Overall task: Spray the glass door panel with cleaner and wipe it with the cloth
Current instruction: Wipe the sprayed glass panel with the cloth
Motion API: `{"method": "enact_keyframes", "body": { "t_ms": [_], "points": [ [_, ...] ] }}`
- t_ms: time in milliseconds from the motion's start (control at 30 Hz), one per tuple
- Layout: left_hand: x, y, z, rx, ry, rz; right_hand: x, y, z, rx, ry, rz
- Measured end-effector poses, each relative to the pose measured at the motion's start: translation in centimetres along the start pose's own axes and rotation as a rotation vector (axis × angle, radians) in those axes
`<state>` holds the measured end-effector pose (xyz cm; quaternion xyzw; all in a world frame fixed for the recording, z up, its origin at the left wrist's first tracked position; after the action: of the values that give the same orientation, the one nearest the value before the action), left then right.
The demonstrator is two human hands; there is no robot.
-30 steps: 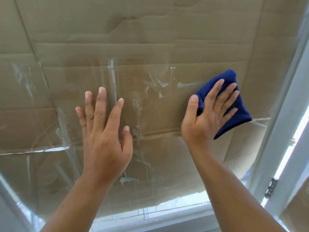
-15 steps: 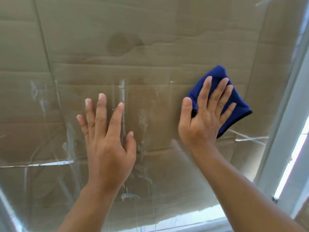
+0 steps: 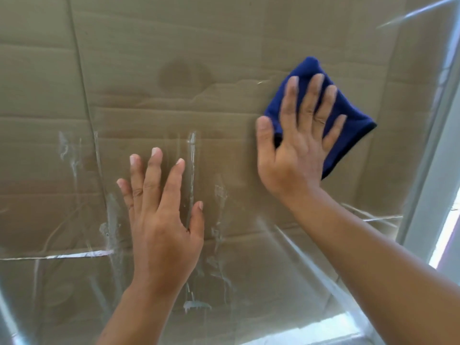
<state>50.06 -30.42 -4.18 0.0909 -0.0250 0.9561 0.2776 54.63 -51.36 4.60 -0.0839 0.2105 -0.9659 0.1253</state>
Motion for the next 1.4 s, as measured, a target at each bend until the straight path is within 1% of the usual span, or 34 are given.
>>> {"method": "enact_keyframes", "body": {
  "t_ms": [33, 67, 100, 133, 167, 200, 233, 267, 367, 433, 500, 533, 600, 667, 700, 767, 800, 833, 867, 967, 1000, 1033, 1067, 1100, 1200, 1267, 1300, 1333, 1367, 1400],
  "points": [
    [0.0, -0.1, 0.0, -0.001, 0.002, 0.000, -0.3, -1.7, -1.2, 0.147, -0.025, -0.022],
    [0.0, -0.1, 0.0, -0.002, -0.001, 0.000, -0.7, -3.1, -2.9, 0.343, -0.066, -0.043],
    [0.0, -0.1, 0.0, -0.002, -0.008, -0.002, -1.0, -3.8, -4.7, 0.534, -0.111, -0.059],
    [-0.1, -0.1, 0.0, -0.002, -0.013, -0.006, -1.1, -3.7, -5.9, 0.686, -0.146, -0.065],
    [-0.1, -0.2, 0.0, -0.002, -0.016, -0.010, -1.0, -3.2, -6.4, 0.779, -0.158, -0.064],
    [-0.1, -0.2, 0.0, -0.001, -0.018, -0.013, -0.9, -2.5, -6.1, 0.806, -0.147, -0.065],
    [-0.1, -0.2, 0.0, -0.001, -0.018, -0.015, -0.7, -1.8, -5.2, 0.770, -0.120, -0.072],
    [-0.1, -0.1, 0.0, 0.001, -0.019, -0.016, -0.5, -1.2, -3.9, 0.683, -0.084, -0.086],
    [-0.1, 0.0, 0.1, 0.009, -0.015, -0.021, 0.3, -0.3, 0.2, 0.345, -0.008, -0.093],
    [-0.1, 0.1, 0.2, 0.012, -0.016, -0.023, 0.3, -1.6, 1.2, 0.262, -0.008, -0.064],
    [-0.2, 0.0, 0.1, 0.016, -0.020, -0.028, -0.1, -3.3, 0.3, 0.311, -0.039, -0.062],
    [-0.2, 0.0, 0.1, 0.017, -0.022, -0.030, -0.5, -4.0, -1.0, 0.390, -0.068, -0.073],
    [-0.2, -0.1, 0.1, 0.013, -0.027, -0.030, -1.1, -4.4, -4.5, 0.615, -0.129, -0.107],
    [-0.1, -0.1, 0.1, 0.007, -0.035, -0.023, -1.3, -3.2, -7.5, 0.818, -0.181, -0.135],
    [0.0, -0.1, 0.1, 0.004, -0.040, -0.019, -1.3, -2.2, -8.3, 0.886, -0.201, -0.136],
    [0.1, -0.1, 0.1, -0.003, -0.046, -0.010, -1.0, -0.1, -8.4, 0.938, -0.201, -0.128],
    [0.1, 0.0, 0.1, -0.009, -0.050, -0.005, -0.8, 0.8, -7.8, 0.909, -0.175, -0.134],
    [0.1, -0.1, 0.1, -0.012, -0.059, 0.001, -0.6, 1.6, -6.6, 0.833, -0.142, -0.142],
    [0.1, -0.1, 0.1, -0.015, -0.070, 0.005, -0.4, 2.2, -5.0, 0.708, -0.109, -0.143],
    [0.0, 0.0, 0.1, -0.011, -0.081, 0.018, 0.0, 3.0, -0.6, 0.203, -0.059, -0.070],
    [-0.1, 0.0, 0.1, -0.006, -0.080, 0.020, -0.1, 2.5, -0.2, 0.091, -0.046, -0.038],
    [-0.1, 0.1, 0.1, -0.001, -0.076, 0.019, -0.1, 1.7, -0.5, 0.040, -0.035, -0.020],
    [-0.1, 0.2, 0.0, 0.004, -0.070, 0.016, -0.2, 0.7, -1.2, 0.052, -0.033, -0.016],
    [-0.1, 0.2, 0.0, 0.008, -0.063, 0.010, -0.5, -0.4, -2.5, 0.127, -0.043, -0.020],
    [0.0, 0.1, -0.1, 0.013, -0.052, 0.000, -1.4, -2.2, -8.7, 0.534, -0.130, -0.041],
    [0.0, -0.1, -0.2, 0.004, -0.057, -0.002, -1.6, -1.0, -11.9, 0.745, -0.165, -0.048],
    [0.1, -0.2, -0.3, -0.001, -0.058, -0.005, -1.6, 0.0, -12.6, 0.801, -0.170, -0.048],
    [0.1, -0.3, -0.3, -0.004, -0.060, -0.007, -1.5, 1.2, -12.7, 0.815, -0.168, -0.045],
    [0.2, -0.3, -0.4, -0.006, -0.064, -0.008, -1.4, 2.5, -12.1, 0.780, -0.154, -0.043],
    [0.2, -0.4, -0.4, -0.008, -0.071, -0.008, -1.1, 3.9, -10.9, 0.692, -0.126, -0.046]
  ]
}}
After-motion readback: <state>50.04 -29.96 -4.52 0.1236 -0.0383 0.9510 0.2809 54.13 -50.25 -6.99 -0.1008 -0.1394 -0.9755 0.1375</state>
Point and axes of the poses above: each hand's wrist, its own z-axis towards the middle knuckle, its own x-axis out of the back of the hand, y = z × x, the point moved 9 cm from there along z, towards the middle knuckle, and after that the axes turned 15 degrees about -x, right-handed, at the moved point
